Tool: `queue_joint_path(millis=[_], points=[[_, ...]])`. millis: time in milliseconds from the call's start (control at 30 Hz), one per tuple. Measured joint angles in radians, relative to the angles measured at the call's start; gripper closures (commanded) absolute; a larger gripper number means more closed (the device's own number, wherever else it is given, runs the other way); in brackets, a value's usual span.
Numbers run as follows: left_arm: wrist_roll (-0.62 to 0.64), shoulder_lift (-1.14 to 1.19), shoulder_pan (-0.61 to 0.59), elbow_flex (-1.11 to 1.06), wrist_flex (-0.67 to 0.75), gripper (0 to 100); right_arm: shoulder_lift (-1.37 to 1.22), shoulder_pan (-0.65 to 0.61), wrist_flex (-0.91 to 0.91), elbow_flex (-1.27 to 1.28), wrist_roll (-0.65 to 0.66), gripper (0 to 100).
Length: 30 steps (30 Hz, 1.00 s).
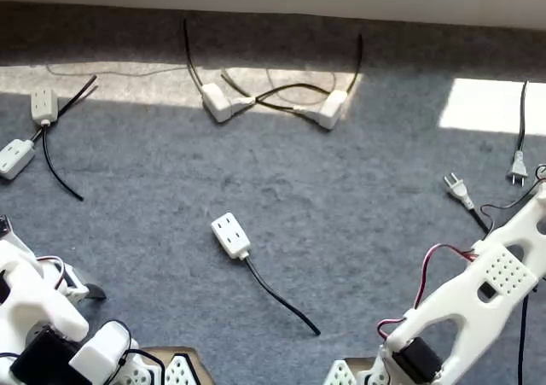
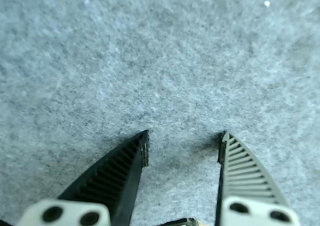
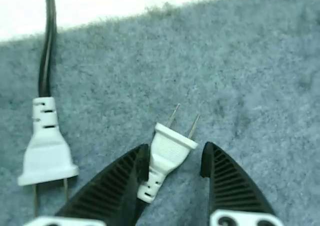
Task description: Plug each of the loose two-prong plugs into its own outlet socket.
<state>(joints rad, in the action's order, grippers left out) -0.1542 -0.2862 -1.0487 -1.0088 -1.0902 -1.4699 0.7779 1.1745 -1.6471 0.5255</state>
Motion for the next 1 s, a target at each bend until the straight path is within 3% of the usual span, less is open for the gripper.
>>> queue_joint_path(millis=[267,600,1000], points=[[0.000,0.000,0.000,0.000,0.000,78,-0.060,0.002,-0.014,-0.021,0.000,91.0],[0.000,0.000,0.000,0.000,0.000,78,-0.078,-0.005,-0.015,-0.041,0.000,94.3],[0.000,0.000,0.000,0.000,0.000,78,0.204,-0.180,0.517,-0.031,-0.071,94.7]])
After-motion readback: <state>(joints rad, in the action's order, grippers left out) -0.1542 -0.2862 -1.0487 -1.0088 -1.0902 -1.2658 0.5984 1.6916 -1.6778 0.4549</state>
